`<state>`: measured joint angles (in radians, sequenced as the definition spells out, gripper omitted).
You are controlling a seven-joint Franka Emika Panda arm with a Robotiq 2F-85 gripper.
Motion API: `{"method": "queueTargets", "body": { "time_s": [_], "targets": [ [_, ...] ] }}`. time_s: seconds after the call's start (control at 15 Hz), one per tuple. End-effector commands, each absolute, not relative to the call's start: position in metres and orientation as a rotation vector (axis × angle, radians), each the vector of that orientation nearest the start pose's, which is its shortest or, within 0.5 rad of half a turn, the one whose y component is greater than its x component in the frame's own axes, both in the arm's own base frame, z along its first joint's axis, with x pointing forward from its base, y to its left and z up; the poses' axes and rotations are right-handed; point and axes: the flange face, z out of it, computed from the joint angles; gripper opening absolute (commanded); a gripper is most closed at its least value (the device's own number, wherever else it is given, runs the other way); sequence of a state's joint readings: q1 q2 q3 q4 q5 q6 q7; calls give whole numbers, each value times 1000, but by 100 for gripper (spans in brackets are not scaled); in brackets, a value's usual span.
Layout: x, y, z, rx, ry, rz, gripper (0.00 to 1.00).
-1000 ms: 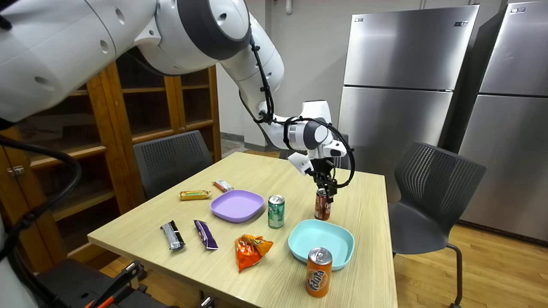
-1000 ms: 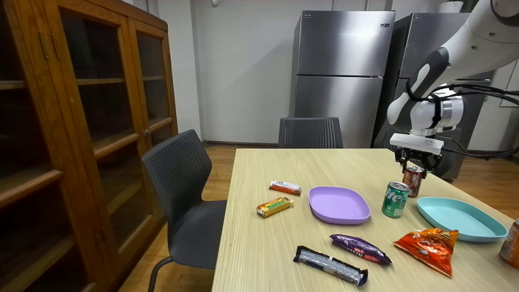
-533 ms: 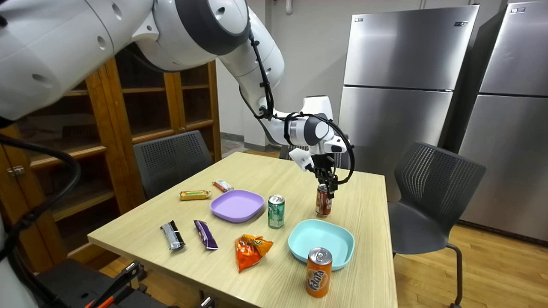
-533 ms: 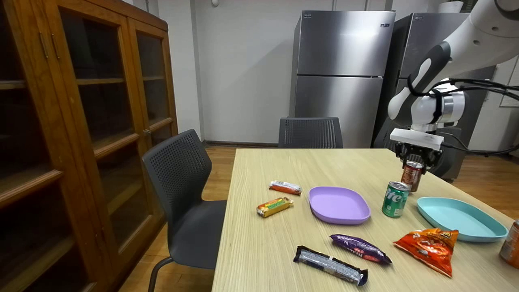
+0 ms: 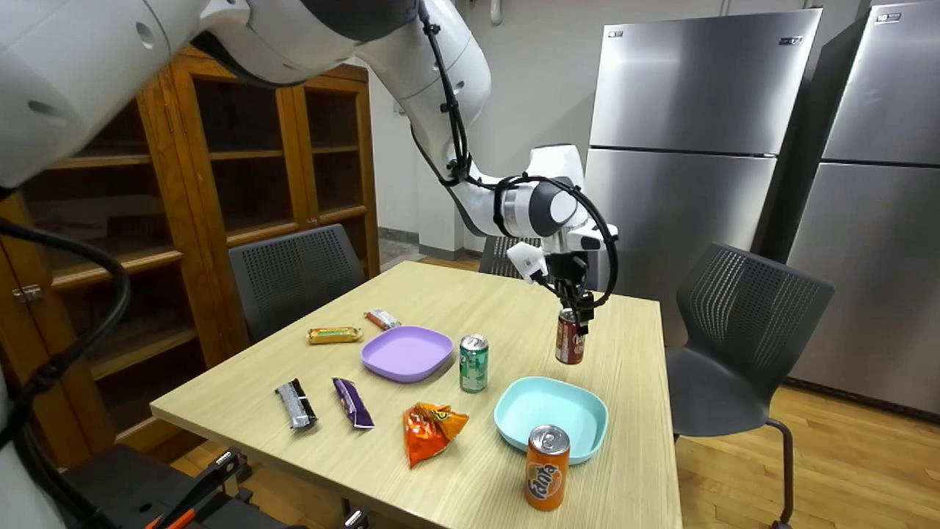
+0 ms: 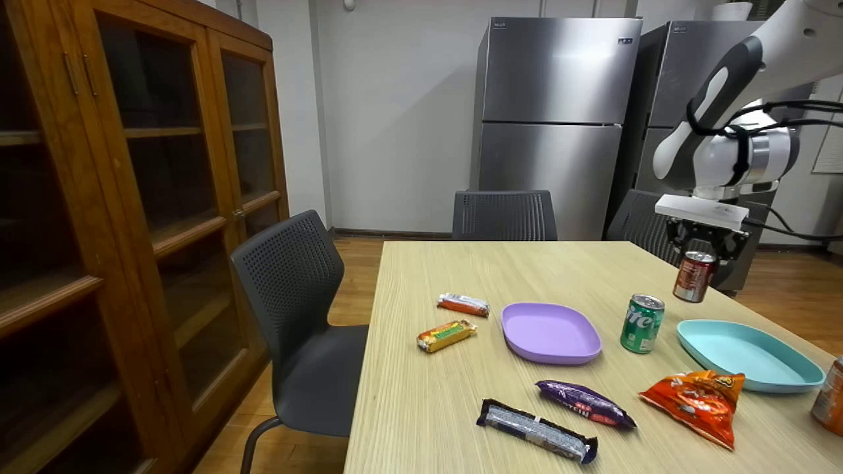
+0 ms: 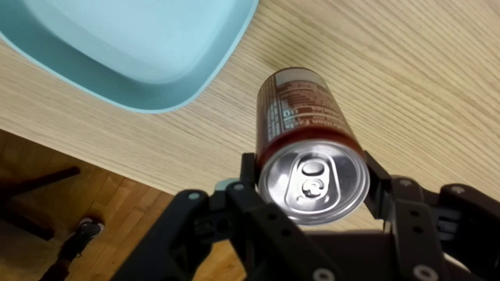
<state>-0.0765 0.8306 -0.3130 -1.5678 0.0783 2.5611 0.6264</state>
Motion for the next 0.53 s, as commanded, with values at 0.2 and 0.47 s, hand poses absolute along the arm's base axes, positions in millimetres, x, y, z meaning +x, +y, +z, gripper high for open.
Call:
{"method": "queueTargets", "body": {
  "time_s": [0.2,0.47],
  "targets": [
    [623,-241,203,-2846,1642,-337,38],
    [596,-246,196,-2834,1708,-296,38]
  ]
}}
